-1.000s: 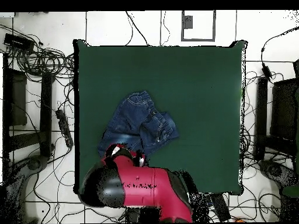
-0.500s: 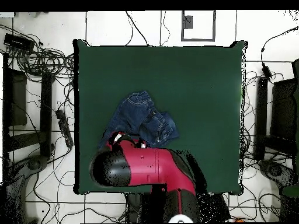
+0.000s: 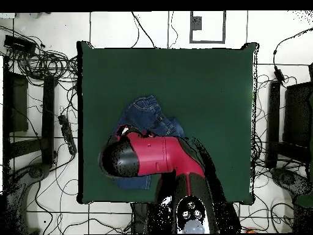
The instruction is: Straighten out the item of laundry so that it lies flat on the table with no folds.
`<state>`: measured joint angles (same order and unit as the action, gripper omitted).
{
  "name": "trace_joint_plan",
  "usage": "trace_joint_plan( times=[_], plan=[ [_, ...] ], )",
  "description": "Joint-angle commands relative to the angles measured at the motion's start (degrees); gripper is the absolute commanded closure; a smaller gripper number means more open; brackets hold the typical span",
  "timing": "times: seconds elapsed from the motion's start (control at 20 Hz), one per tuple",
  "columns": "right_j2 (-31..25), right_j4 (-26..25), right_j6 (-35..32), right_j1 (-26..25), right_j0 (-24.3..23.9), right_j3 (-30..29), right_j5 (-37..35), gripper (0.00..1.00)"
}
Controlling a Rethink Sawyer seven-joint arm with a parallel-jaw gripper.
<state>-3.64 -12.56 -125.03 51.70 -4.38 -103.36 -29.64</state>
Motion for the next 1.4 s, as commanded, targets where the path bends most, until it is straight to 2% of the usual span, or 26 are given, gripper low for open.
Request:
trace_joint_plan(
  times=[0.05, 0.25, 0.45, 0.8, 1.05, 1.4],
  plan=[
    [-7.23, -2.32, 10.02, -3.96, -1.49, 4.04, -7.59, 0.00],
    [-7.88, -3.54, 11.56, -6.01, -5.42, 7.35, -8.79, 0.00],
    [-8.92, -4.23, 11.42, -6.79, -6.79, 8.53, -9.86, 0.00],
    [-10.46, -6.03, 12.79, -11.08, -10.29, 14.69, -11.79, 0.00],
    [-11.90, -7.12, 13.03, -14.80, -11.35, 21.61, -15.27, 0.00],
    [-12.61, -6.78, 10.97, -19.20, -10.63, 28.28, -17.11, 0.00]
  ],
)
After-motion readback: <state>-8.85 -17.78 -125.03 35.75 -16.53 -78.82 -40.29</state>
